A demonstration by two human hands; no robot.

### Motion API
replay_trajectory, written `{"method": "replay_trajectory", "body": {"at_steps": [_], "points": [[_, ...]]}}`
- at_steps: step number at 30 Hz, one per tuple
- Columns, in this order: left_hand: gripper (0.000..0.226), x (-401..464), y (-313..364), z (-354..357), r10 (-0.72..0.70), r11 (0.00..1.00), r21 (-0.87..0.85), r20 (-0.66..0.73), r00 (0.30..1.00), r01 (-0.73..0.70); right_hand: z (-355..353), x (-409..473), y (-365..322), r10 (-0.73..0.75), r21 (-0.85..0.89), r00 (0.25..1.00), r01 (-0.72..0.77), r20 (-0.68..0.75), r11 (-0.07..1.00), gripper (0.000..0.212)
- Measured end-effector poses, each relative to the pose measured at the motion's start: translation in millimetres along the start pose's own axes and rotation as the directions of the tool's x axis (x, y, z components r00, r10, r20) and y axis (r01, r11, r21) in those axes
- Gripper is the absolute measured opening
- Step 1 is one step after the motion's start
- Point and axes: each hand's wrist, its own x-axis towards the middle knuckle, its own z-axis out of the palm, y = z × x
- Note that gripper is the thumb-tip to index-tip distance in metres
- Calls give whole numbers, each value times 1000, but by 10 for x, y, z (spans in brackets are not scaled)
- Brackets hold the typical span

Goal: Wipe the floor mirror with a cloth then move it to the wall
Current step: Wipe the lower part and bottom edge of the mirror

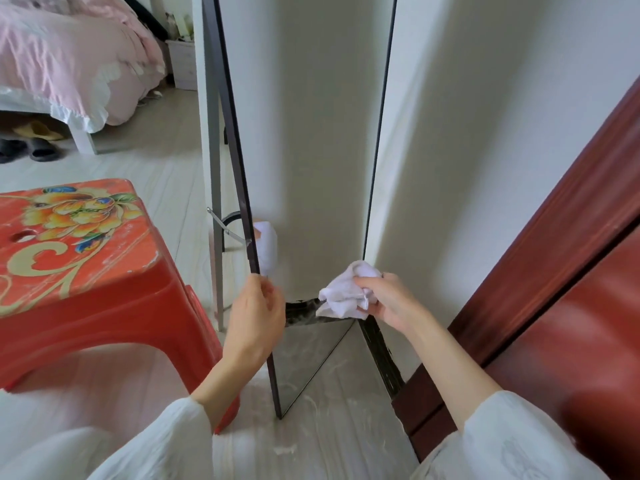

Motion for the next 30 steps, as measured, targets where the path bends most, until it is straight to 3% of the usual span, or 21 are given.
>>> {"method": "replay_trajectory", "body": {"at_steps": [4,6,10,14,17,23,26,30], "points": [[30,-68,295,139,167,985,-83,270,948,-150,49,-189,-131,-17,49,999,14,46,999,8],[42,-58,402,163,219,976,-78,336,916,-205,64,-272,-212,-39,50,997,36,62,998,12],[28,20,538,100,226,974,-56,309,924,-220,3,-387,-321,-83,7,990,83,117,997,26],[4,108,584,-6,138,978,-192,282,949,-86,-80,-426,-289,-60,-99,995,68,81,993,35],[6,155,606,-76,69,945,-325,322,944,42,-76,-427,-291,-52,-98,993,62,106,993,50],[5,203,657,-153,-14,900,-405,337,941,158,-93,-459,-356,-117,-96,963,143,242,985,75],[14,242,670,-177,-20,918,-373,299,954,136,-85,-464,-345,-128,-197,945,193,300,961,109],[11,274,700,-195,11,935,-345,266,964,85,4,-491,-299,-161,-340,918,291,363,894,109]]}}
